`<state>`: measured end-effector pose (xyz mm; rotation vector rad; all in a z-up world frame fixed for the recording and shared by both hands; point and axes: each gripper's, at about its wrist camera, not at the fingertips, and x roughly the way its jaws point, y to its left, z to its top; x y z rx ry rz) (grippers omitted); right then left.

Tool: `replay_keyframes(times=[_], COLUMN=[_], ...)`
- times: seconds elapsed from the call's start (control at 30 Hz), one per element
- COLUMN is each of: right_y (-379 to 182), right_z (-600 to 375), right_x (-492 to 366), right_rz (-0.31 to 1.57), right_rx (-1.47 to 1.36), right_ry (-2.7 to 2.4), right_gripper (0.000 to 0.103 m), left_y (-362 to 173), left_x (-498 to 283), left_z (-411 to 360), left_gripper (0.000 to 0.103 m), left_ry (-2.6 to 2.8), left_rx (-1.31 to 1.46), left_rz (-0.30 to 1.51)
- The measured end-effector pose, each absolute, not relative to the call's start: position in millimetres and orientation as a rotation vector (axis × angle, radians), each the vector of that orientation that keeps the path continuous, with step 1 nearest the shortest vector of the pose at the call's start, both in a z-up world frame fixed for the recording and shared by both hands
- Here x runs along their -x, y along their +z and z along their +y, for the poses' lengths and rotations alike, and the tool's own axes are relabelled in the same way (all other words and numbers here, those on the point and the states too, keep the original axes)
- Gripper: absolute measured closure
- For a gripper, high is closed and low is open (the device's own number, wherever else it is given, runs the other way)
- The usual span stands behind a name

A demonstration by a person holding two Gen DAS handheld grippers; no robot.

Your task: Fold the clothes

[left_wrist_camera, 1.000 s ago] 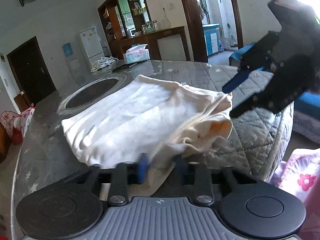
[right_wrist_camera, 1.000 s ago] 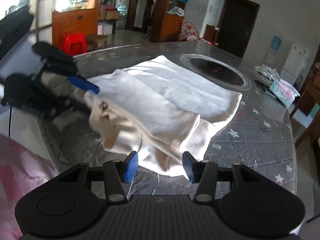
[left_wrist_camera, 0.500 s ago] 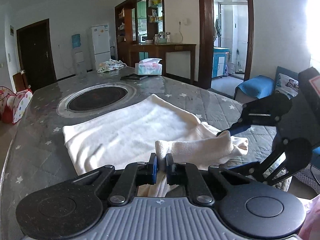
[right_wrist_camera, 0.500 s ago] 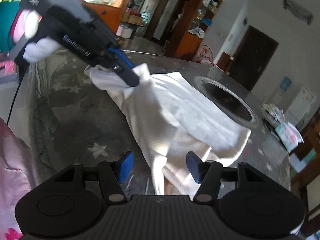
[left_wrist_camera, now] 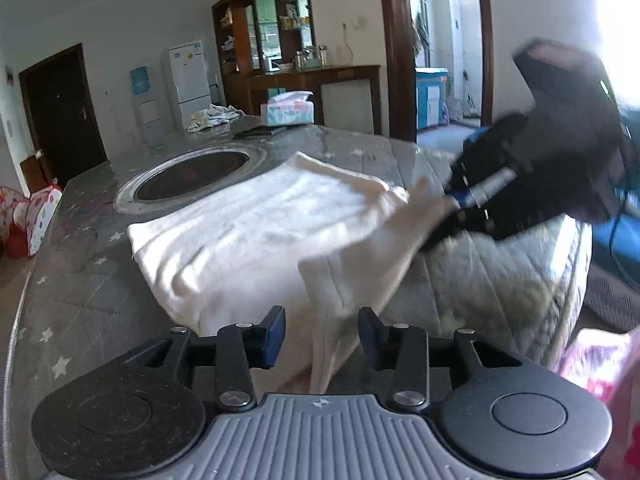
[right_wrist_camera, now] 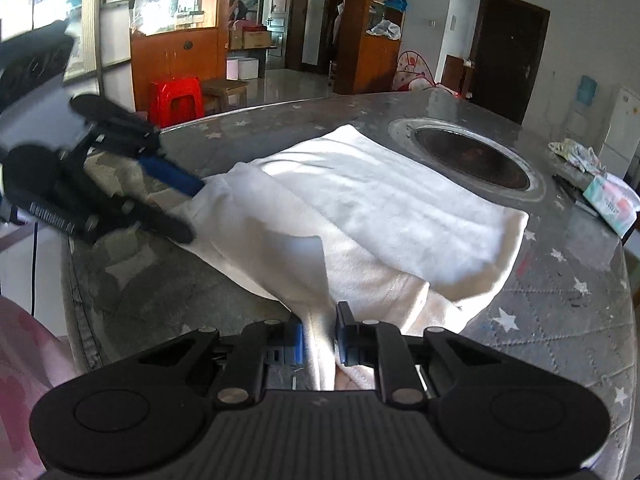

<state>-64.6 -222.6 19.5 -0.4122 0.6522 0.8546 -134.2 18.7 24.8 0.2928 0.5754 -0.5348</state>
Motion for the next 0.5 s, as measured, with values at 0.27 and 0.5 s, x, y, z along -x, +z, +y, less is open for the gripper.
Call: replay_keyframes(times=[0.27,0.5], right_y=[19.5,24.9], right_z=[-220.5,-223.0], right_x=[66.7,81.1], right_rz=[0.643,0.603], right_rx=[0.412,0.416], right_ry=[0.833,0.829], right_gripper=[0.092,0.095], left_y=[14.6,25.4], left_x=[142.0,147.9], left_z=[19.5,29.6], left_gripper=[0.064,0.097], left_ry=[-0.522,-0.529], left_rx=[-0.379,-0.325], left_rz=[0.563,0.554])
